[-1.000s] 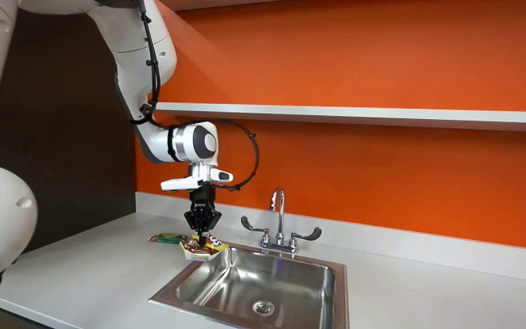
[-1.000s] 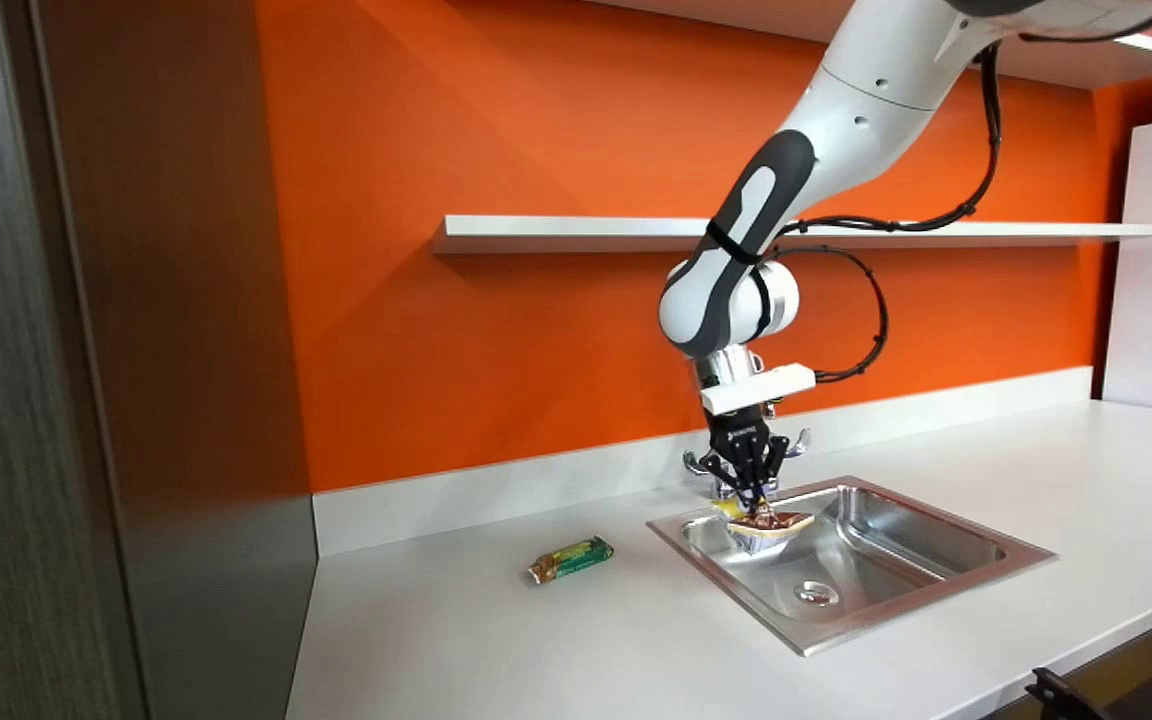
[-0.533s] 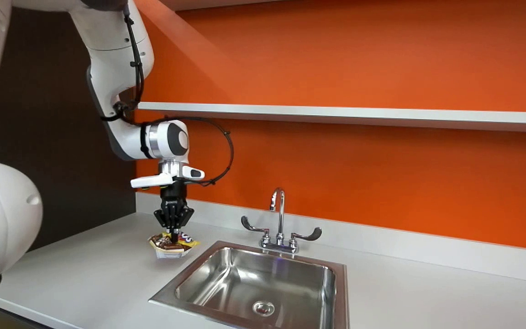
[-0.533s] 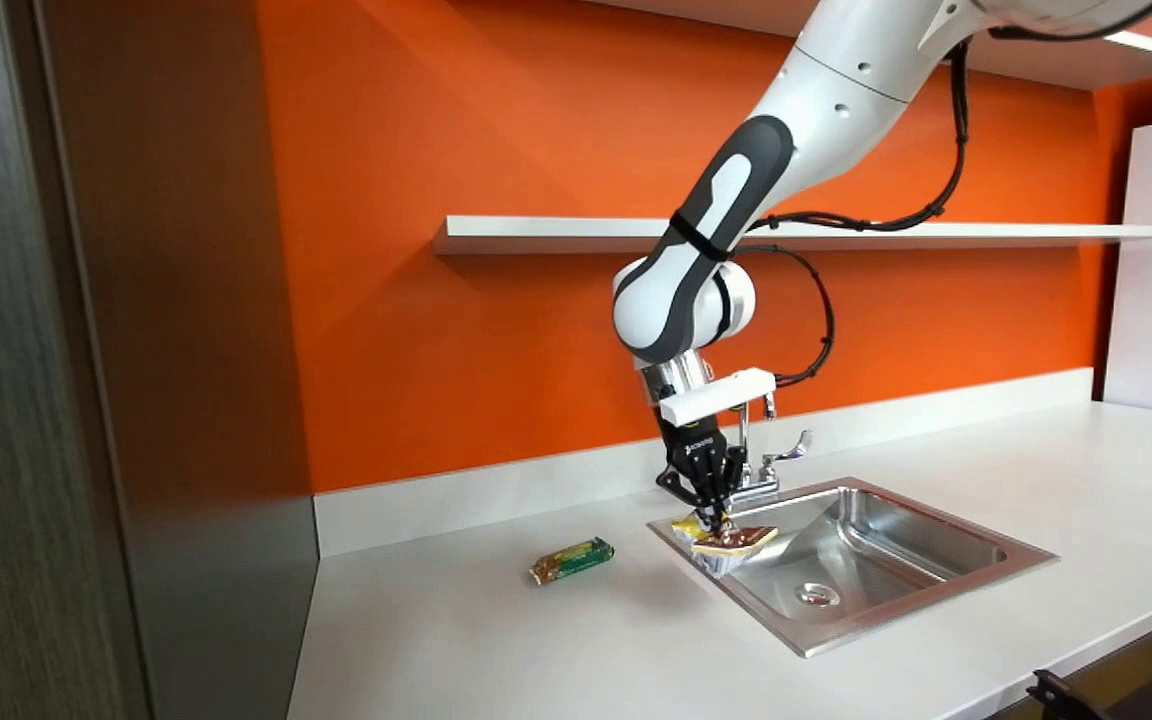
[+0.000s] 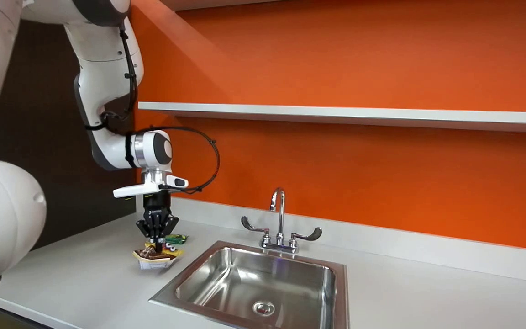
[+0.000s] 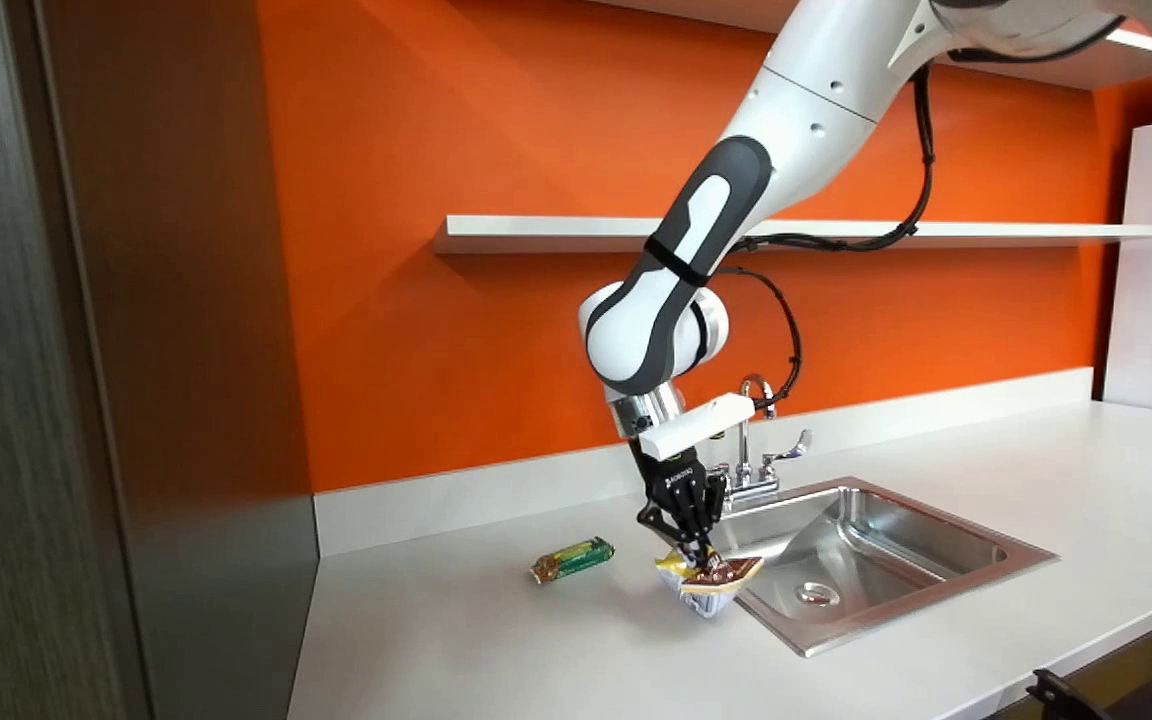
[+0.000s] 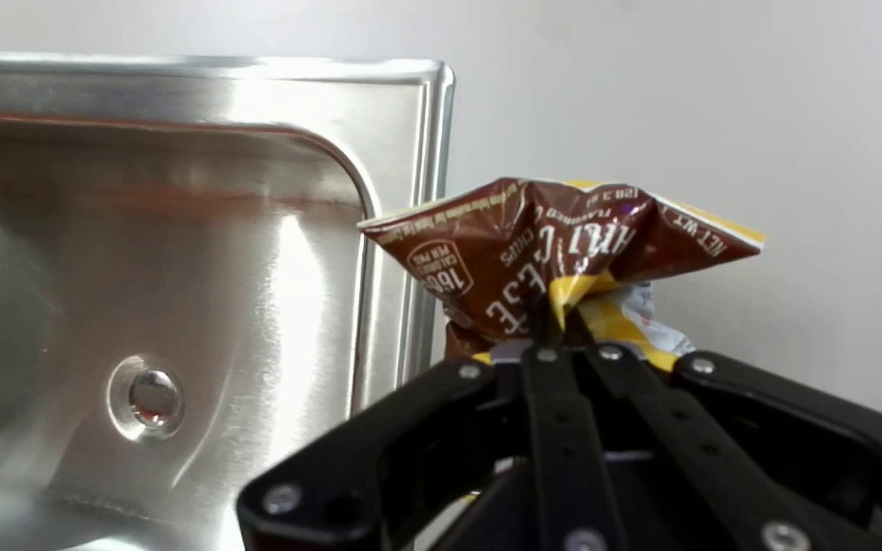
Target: Take the fritos out of the sink and place them on the counter top to the left of the sink
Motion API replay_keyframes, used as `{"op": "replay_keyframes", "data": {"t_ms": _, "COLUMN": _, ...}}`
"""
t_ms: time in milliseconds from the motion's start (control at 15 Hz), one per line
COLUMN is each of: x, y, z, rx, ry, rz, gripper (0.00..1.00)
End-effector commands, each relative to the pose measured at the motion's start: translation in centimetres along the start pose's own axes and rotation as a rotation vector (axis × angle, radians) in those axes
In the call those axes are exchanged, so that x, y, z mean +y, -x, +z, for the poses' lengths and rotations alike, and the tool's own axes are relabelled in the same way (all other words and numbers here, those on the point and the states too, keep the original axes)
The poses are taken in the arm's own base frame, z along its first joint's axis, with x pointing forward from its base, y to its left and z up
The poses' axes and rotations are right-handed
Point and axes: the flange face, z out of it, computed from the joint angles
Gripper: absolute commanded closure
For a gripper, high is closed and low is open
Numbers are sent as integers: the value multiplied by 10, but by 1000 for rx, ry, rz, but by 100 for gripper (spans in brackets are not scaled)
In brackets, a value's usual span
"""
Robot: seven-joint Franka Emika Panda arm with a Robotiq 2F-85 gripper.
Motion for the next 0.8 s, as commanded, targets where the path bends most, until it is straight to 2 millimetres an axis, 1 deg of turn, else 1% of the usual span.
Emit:
{"op": "replay_keyframes", "data": {"t_ms": 0, "x": -3, "y": -2, "z": 3, "rx": -18, "ry": 31, "rz": -17, "gripper": 100}}
{"op": "replay_keyframes", "data": {"t_ms": 667, "x": -5, "y": -5, "z": 17, "rx": -40, "ry": 36, "rz": -20, "gripper": 100}}
{"op": "replay_keyframes", "data": {"t_ms": 733, "x": -5, "y": -5, "z": 18, "rx": -43, "ry": 37, "rz": -19, "gripper": 74}}
